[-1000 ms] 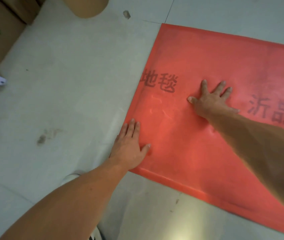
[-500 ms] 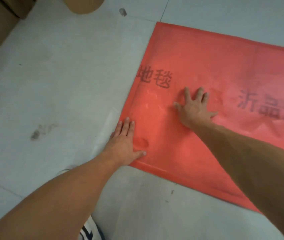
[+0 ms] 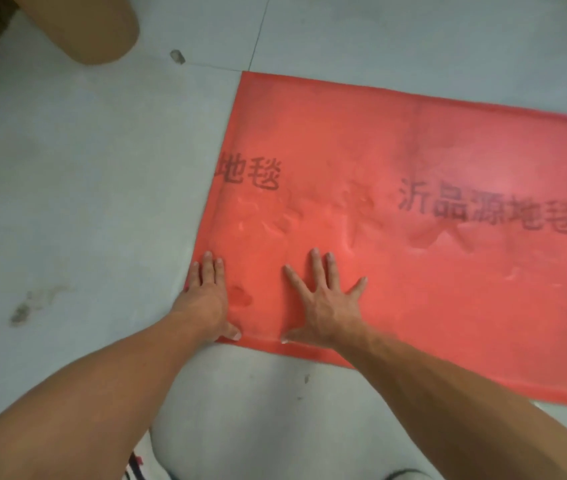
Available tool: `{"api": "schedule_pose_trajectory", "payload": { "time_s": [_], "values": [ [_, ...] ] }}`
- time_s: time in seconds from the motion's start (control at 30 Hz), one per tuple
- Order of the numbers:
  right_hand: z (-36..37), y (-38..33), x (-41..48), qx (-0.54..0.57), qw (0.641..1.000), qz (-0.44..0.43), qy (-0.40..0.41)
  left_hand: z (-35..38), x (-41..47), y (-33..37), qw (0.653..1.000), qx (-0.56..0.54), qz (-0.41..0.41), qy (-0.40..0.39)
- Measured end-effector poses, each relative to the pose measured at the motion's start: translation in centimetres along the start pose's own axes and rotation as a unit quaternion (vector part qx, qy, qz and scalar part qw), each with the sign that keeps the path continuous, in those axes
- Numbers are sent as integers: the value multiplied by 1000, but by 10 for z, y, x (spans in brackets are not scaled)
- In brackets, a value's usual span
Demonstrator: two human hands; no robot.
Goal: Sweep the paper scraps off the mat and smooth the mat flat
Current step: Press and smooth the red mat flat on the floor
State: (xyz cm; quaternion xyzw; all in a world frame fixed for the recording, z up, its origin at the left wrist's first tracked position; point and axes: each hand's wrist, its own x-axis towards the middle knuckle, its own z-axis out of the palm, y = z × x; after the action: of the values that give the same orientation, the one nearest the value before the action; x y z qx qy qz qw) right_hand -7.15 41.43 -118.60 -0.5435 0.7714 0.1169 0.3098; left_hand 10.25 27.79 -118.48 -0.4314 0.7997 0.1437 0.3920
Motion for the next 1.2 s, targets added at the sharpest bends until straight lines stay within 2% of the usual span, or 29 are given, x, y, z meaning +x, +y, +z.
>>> {"api": "schedule_pose_trajectory", "payload": {
  "time_s": [0.33, 0.73, 1.0, 1.1, 1.2],
  "values": [
    [16, 25, -18, -30, 999, -7, 16, -5, -1, 6, 999, 35, -10, -14],
    [24, 56, -47, 11, 998, 52, 19, -9, -3, 10, 996, 83, -19, -12],
    [29, 74, -59, 24, 997, 78, 8, -17, -5, 24, 994, 82, -60, -36],
    [28, 74, -59, 22, 997, 78, 5, -27, -10, 29, 998, 63, -14, -21],
    [27, 74, -60, 26, 997, 76, 5, -39, -16, 45, 993, 70, 94, 30]
  ]
}}
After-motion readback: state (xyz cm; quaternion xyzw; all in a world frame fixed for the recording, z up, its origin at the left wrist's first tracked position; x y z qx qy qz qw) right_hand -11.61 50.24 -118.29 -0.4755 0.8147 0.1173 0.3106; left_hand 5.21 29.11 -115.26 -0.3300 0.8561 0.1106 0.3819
